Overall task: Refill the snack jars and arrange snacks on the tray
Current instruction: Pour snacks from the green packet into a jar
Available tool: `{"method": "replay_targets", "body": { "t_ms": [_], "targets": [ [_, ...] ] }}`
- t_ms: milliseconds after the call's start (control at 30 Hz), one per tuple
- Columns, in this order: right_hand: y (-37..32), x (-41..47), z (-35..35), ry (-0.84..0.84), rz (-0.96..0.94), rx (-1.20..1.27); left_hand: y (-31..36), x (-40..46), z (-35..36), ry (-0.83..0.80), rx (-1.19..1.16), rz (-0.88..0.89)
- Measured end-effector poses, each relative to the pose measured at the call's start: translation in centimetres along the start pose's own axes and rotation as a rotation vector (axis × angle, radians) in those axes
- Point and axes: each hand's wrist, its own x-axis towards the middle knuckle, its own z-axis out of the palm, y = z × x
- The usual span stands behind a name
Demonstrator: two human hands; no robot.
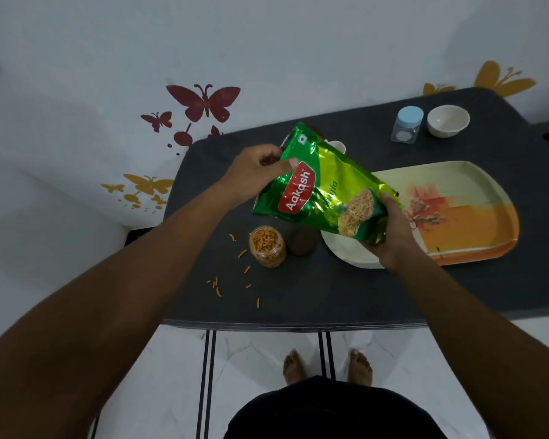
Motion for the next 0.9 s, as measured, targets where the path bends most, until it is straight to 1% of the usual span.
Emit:
{"method": "replay_targets", "body": {
  "t_ms": [100,167,233,300,400,467,533,633,700,767,833,900],
  "targets": [
    [0.7,0.0,1.0,-0.114,0.066,0.137,1.2,0.3,-0.2,-0.060,-0.023,0.019],
    [1.2,0.1,1.7,-0.176,0.100,0.206,1.8,0.7,-0.4,-0.038,-0.003,0.046],
    [1.6,0.3,2.5,-0.208,0.133,0.208,2.3,1.1,-0.8,-0.002,0.043,0.074],
    [2.0,0.4,3.4,-0.208,0.175,0.133,2.7,1.5,-1.5,0.033,0.160,0.115],
    [2.1,0.2,4.9,-0.176,0.225,-0.055,3.1,2.0,-3.1,0.066,0.388,0.187],
    [1.7,0.1,6.1,-0.119,0.209,-0.175,3.1,2.4,-4.6,0.089,0.571,0.242],
    [1.3,0.3,8.1,-0.048,0.096,-0.249,2.6,2.6,-6.5,0.101,0.782,0.310],
    [0.1,0.4,11.9,0.016,-0.193,-0.318,1.0,3.0,-8.7,0.072,1.062,0.339],
    [-0.9,0.3,15.2,-0.001,-0.355,-0.378,-0.6,3.4,-9.5,0.026,1.123,0.301],
    [-1.5,-0.3,18.7,-0.034,-0.486,-0.476,-2.8,3.8,-10.0,-0.054,1.127,0.237],
    [-1.6,-0.8,21.8,-0.074,-0.620,-0.638,-5.7,4.1,-10.1,-0.184,1.152,0.161],
    [-1.4,-1.1,23.6,-0.123,-0.764,-0.880,-8.4,4.2,-9.7,-0.287,1.190,0.116]
  ]
}}
